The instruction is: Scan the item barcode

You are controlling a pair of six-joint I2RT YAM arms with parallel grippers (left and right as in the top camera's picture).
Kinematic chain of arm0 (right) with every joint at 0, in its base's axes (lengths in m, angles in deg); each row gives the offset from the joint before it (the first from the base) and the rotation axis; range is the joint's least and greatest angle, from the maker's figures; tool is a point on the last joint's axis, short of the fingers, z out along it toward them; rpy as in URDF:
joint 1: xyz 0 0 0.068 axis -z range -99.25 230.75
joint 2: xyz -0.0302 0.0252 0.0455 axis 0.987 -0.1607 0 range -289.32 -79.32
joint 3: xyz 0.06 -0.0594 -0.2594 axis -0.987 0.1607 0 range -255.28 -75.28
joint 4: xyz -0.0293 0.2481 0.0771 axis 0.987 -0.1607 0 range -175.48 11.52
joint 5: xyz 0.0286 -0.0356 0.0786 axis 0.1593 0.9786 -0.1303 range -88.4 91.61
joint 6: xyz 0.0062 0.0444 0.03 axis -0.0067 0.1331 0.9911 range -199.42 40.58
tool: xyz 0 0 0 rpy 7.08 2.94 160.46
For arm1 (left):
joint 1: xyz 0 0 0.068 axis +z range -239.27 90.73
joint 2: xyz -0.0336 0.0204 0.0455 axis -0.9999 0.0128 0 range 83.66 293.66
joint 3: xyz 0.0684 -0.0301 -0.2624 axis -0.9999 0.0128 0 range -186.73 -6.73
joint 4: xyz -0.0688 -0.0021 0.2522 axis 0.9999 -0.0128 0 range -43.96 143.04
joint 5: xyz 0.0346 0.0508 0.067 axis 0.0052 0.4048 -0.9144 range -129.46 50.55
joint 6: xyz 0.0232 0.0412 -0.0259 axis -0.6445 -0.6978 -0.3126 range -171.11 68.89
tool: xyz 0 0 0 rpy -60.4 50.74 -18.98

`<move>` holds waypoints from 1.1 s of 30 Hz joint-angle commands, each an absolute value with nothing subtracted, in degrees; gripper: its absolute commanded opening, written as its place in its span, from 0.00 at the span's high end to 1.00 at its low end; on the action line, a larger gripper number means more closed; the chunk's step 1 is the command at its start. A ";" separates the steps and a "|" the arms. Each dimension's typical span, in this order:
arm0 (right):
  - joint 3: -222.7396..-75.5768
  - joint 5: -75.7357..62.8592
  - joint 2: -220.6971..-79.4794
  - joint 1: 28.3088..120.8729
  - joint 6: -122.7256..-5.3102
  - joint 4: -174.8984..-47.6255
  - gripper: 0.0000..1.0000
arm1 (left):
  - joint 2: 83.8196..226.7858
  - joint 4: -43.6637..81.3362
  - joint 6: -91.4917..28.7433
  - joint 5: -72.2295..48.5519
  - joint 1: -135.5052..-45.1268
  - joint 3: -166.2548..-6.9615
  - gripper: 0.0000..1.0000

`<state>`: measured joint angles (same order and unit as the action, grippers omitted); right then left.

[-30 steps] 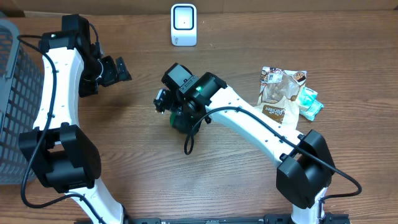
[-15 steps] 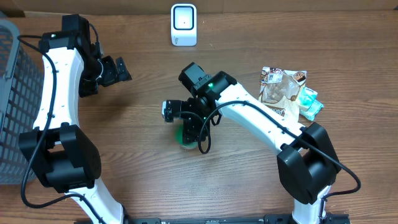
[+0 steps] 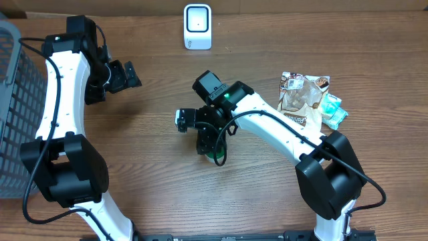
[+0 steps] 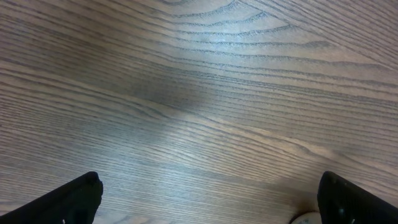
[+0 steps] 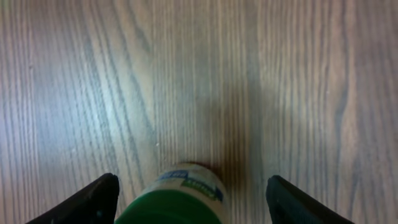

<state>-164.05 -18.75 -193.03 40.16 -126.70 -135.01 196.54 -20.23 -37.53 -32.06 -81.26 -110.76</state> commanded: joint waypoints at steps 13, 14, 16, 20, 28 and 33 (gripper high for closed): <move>-182.46 -8.74 -187.98 40.66 -57.46 -149.87 0.00 | 196.05 -20.19 -37.18 -32.49 -81.04 -111.50 0.00; -181.21 -8.88 -187.98 40.44 -57.09 -150.77 0.00 | 196.05 -20.17 -37.18 -32.49 -81.04 -111.50 0.00; -178.89 -8.11 -188.02 40.24 -56.39 -150.55 0.00 | 196.05 -20.19 -37.18 -32.49 -81.04 -111.50 0.01; -172.91 -2.91 -188.46 40.22 -40.39 -149.30 0.02 | 196.05 -20.17 -37.18 -32.49 -81.04 -111.50 0.00; -162.17 -1.79 -189.59 38.97 -30.07 -142.03 0.01 | 196.05 -20.19 -37.18 -32.49 -81.04 -111.53 0.00; -160.73 -0.29 -189.81 35.28 -29.11 -138.99 0.06 | 196.05 -20.17 -37.18 -32.49 -81.04 -111.50 0.01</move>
